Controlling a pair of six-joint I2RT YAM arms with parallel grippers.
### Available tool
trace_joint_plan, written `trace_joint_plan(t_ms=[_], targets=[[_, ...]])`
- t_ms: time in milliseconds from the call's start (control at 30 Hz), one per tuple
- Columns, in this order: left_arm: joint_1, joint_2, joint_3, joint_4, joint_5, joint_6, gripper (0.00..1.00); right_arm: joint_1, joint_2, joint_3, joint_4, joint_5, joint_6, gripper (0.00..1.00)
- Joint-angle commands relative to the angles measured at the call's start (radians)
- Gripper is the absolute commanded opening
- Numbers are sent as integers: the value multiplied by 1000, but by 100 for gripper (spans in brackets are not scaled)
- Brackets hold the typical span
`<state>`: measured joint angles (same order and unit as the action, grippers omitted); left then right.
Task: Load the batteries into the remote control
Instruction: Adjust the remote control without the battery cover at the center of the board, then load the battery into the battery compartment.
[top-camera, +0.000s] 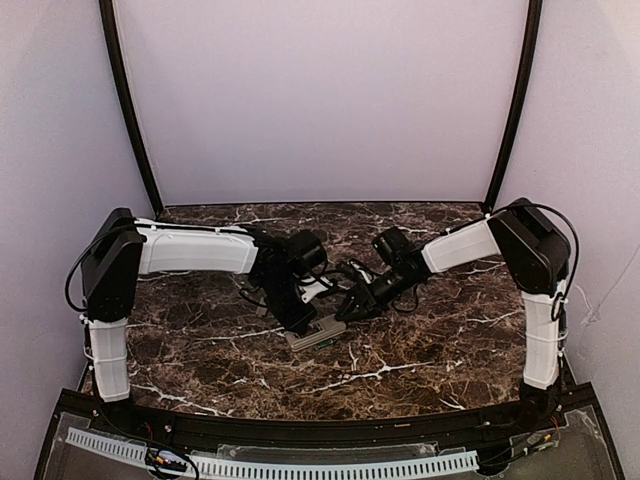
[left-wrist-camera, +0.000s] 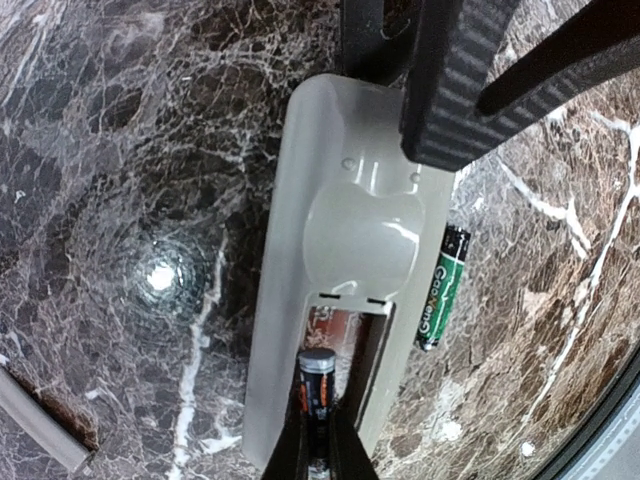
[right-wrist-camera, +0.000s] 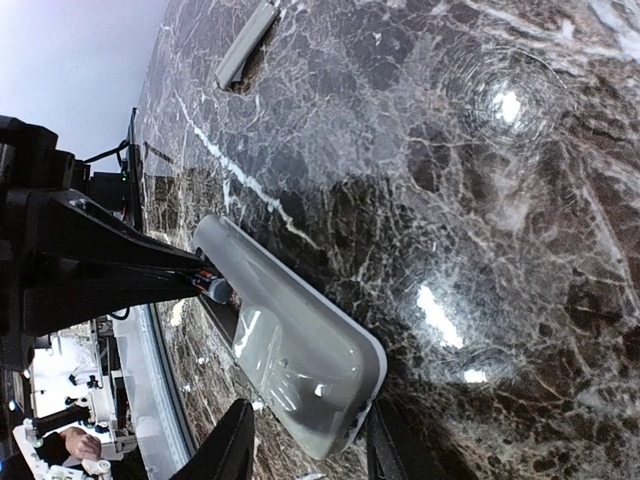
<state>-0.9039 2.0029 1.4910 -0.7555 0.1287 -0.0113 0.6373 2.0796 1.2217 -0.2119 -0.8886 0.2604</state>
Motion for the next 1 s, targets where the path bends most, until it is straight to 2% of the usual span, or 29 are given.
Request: trace_joint_plan(t_ms=[0,467,667,967], targets=[[-11,15,28,-64,-37,37,1,-15,-46,-32,55,3,33,38],[-43,52,87,-83,-136,43,2,-21,-32,-36,62,-9,25,37],[-56,56,92,-75,-186,47,6,-23,-34,-34,60,-19,21,37],[-64,54,102,-83,-199,41,19,-24,-37,-41,61,-18,18,36]])
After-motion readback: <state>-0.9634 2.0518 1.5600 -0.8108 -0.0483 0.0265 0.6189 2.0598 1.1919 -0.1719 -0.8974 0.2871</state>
